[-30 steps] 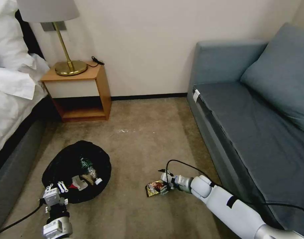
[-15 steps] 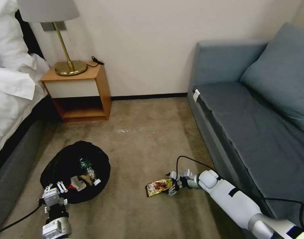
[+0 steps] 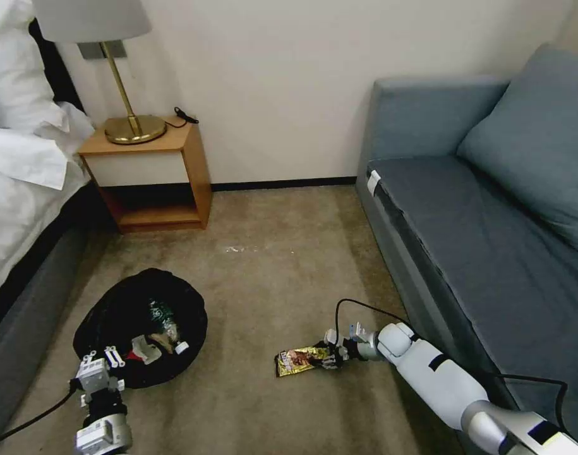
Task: Pick up the trash bin, then pick up the garbage on the floor and place it into the trash bin.
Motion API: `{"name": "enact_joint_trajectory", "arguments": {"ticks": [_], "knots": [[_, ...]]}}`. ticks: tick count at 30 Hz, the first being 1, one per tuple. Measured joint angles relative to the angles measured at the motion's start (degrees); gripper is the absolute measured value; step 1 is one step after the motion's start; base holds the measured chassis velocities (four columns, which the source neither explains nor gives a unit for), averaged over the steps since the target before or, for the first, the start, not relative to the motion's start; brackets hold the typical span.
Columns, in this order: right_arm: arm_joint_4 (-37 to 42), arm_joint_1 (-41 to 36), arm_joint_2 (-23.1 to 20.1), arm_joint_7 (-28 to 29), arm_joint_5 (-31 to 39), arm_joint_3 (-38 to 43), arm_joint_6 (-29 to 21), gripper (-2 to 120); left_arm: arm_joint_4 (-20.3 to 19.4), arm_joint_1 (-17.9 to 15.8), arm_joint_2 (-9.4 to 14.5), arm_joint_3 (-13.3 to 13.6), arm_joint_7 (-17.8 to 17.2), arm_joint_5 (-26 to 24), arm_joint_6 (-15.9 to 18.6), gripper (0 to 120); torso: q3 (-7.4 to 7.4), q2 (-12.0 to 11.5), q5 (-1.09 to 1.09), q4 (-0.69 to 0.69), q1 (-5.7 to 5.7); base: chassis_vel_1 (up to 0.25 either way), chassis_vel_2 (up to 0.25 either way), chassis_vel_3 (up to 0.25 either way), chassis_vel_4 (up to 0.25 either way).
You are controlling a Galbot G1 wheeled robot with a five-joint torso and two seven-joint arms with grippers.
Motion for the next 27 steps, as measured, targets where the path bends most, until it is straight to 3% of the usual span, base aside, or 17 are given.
{"name": "enact_joint_trajectory", "arguments": {"ticks": [9,21,27], "knots": [[-0.08,-0.61,0.04,-0.47,-0.60,0.91,0.70,0,0.00,0.05,0.07,-0.10,-0.02,-0.12,-0.27,6,0.00,0.00,0.00,0.00,0.00,0.000,0.000,0.000,0.000],[0.04,-1.19,0.10,-0.58,-0.15,1.83,1.79,0,-0.17,0.46,-0.28,-0.19,-0.03,-0.07,-0.59,6,0.00,0.00,0.00,0.00,0.00,0.000,0.000,0.000,0.000],[2.30,-0.89,-0.34,-0.29,6.00,2.07,1.91,0,-0.83,0.78,-0.50,-0.21,-0.03,0.13,-0.62,6,0.00,0.00,0.00,0.00,0.00,0.000,0.000,0.000,0.000]]}}
